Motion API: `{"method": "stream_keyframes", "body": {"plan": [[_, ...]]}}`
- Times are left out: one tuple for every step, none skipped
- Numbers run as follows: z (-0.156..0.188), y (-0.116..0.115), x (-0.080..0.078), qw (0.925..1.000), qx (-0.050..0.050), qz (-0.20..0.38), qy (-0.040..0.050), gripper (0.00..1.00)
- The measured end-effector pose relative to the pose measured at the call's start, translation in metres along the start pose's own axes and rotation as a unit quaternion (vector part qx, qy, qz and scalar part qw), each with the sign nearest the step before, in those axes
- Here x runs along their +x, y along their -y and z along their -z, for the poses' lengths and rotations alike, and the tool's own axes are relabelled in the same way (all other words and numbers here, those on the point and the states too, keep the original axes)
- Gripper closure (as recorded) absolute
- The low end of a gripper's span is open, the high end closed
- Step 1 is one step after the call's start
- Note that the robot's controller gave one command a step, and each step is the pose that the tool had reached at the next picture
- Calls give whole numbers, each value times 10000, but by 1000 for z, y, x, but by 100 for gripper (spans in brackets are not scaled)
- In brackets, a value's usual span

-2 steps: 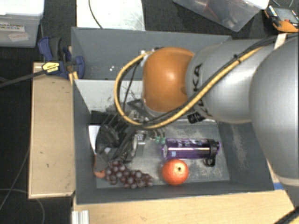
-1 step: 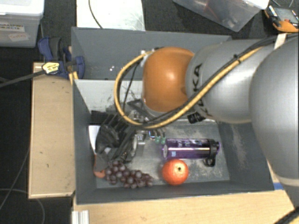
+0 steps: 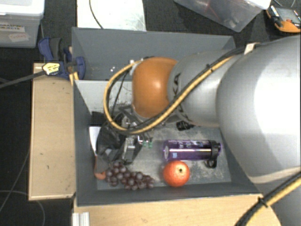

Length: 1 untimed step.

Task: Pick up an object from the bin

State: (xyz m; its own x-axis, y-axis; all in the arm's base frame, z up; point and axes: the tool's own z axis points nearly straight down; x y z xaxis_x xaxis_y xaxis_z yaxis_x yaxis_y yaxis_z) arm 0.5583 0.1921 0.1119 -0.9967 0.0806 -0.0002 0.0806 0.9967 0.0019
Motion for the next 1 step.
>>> {"method": "stream_keyframes", "body": {"plan": [[-6, 8, 19, 9996, -6, 265, 29, 0]]}}
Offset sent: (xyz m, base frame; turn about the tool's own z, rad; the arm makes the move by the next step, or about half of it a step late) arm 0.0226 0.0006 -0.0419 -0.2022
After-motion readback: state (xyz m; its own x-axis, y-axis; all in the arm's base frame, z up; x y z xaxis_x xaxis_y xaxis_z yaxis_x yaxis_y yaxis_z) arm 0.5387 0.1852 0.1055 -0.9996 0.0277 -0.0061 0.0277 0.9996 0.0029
